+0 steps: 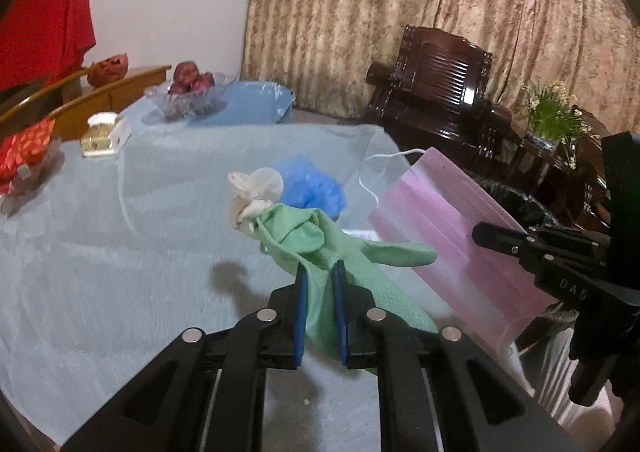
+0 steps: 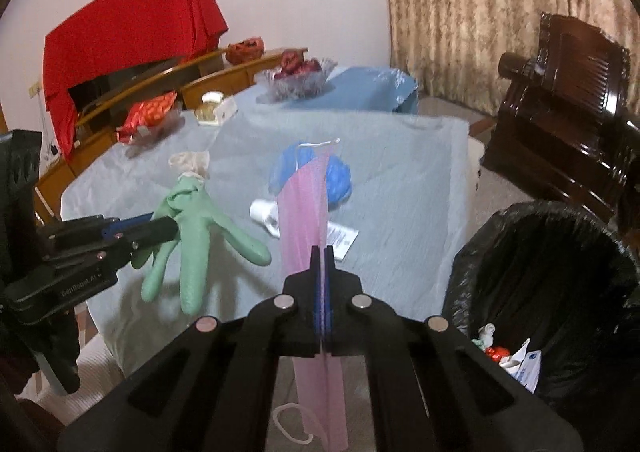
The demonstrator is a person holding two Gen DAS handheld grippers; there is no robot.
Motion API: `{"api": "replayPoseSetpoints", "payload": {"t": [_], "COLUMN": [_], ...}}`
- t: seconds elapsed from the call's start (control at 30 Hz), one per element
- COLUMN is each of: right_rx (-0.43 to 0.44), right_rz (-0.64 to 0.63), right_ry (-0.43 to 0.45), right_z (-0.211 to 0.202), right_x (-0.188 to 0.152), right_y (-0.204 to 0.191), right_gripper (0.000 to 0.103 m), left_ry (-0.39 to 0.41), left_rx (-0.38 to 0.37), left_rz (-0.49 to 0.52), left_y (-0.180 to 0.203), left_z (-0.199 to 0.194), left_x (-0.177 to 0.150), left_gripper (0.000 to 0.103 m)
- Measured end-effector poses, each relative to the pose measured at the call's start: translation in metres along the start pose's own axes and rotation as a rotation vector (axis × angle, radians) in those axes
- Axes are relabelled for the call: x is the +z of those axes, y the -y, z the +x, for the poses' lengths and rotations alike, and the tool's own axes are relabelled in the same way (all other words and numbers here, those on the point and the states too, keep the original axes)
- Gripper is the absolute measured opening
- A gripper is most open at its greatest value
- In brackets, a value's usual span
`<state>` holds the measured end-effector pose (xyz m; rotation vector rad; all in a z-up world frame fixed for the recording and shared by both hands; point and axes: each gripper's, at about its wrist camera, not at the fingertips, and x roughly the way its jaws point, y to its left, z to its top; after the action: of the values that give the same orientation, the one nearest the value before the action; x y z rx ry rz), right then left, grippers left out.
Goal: Collect trash
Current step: 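Carry the glove and mask over the black trash bin and open both tools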
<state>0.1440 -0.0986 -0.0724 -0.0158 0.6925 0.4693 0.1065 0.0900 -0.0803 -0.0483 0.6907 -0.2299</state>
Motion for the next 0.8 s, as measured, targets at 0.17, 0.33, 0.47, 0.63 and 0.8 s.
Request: {"api": "replayPoseSetpoints", "payload": {"t": [0.17,0.33,0.47,0.63,0.8], "right_rx": [-0.026,-0.061,-0.097,-0.149,-0.213], "right_rz": [0.002,0.009,0.02,0.034,0.06], "right_ry": [0.048,0.092,0.124,0.156,0.179], "right_z": [-0.021,-0.042,-0.059,-0.082,-0.104], "right_x": [0.012,0.02,0.023,0.024,0.021], "right_y": [0.01,0.023,0.036,0.056,0.083], "right_gripper": [0.0,0.0,0.0,0.0,0.0], "left_ry": [0.035,0.073,0.097,0.114,0.132], "left_rx": [-0.016,-0.043,-0.074,-0.12,-0.175], "left_rz": [0.019,0.043,0.07,0.093,0.124], "left_y": [0.012,0.029,0.047,0.071,0.107], "left_z": [-0.008,-0.012,-0.01,-0.004,0.007], "left_x": [0.014,0.031,0.044,0.057,0.07], "left_gripper": [0.012,0.012,0.012,0.012,0.012]}}
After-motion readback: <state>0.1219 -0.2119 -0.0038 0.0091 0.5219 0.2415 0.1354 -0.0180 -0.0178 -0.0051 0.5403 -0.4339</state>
